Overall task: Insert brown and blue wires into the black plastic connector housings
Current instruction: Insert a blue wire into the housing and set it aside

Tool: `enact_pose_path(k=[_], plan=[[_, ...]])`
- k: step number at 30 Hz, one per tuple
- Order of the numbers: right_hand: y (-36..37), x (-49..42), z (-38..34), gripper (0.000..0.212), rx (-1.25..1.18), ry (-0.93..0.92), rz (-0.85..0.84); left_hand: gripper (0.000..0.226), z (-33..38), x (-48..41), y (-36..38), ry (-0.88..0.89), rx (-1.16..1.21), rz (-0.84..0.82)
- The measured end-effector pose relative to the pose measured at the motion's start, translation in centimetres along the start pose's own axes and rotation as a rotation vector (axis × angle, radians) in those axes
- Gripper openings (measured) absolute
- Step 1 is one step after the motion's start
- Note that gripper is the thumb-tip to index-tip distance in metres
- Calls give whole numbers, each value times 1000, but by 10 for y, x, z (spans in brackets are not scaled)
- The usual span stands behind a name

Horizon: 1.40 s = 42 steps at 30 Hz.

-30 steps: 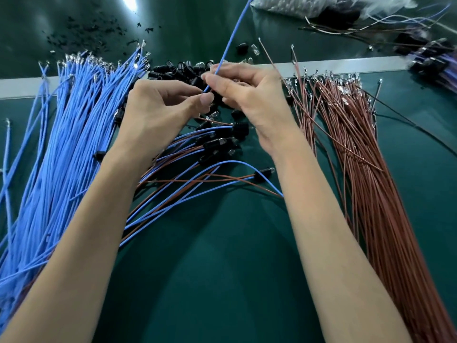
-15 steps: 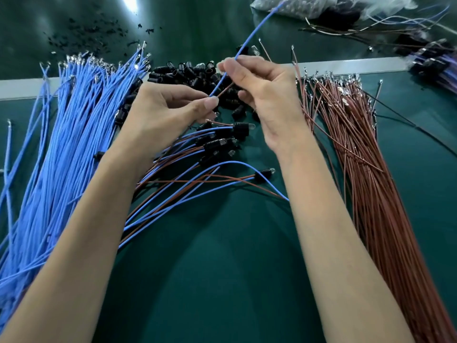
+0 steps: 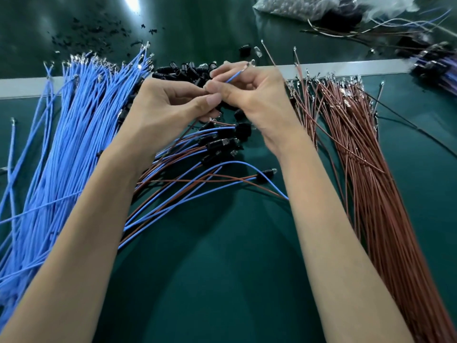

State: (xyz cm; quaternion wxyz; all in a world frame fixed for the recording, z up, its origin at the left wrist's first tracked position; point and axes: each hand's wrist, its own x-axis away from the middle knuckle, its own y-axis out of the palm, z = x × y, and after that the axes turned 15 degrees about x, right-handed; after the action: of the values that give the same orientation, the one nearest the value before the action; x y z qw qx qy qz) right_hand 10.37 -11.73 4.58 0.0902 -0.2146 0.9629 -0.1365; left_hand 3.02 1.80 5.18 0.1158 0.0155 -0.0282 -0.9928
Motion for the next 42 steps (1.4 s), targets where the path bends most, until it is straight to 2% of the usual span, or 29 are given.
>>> enact_pose_path(k=[3, 7, 13, 19, 23, 27, 32, 34, 36, 40, 42], plan=[[-7, -1, -1, 2, -23, 17, 7, 4, 1, 1, 0, -2, 1, 9], [-19, -3, 5, 13, 49, 3, 112, 5, 2, 1, -1, -3, 3, 26], [-11, -1, 5, 11, 153, -43, -48, 3, -3, -1, -1, 0, -33, -14], [-13, -2, 8, 17, 102, -9, 13, 5, -5, -2, -7, 2, -103, -26], [-2, -3, 5, 10, 212, -57, -36, 4, -5, -3, -5, 20, -105, -20], [-1, -3, 5, 24, 332, -62, -155, 7, -5, -4, -6, 20, -63, -7], [-6, -6, 7, 27, 439, -55, -189, 16, -12, -8, -9, -2, -224, 17], [-10, -8, 11, 27, 601, -105, -112, 22, -16, -10, -14, -9, -267, 49], [-7, -8, 16, 27, 805, -147, -120, 16, -20, -11, -19, -11, -315, 81], [5, -9, 18, 37, 907, -9, -176, 13, -25, -12, -22, -9, -387, 82], [5, -9, 19, 31, 889, 17, -164, 12, -25, -12, -22, -4, -396, 86]])
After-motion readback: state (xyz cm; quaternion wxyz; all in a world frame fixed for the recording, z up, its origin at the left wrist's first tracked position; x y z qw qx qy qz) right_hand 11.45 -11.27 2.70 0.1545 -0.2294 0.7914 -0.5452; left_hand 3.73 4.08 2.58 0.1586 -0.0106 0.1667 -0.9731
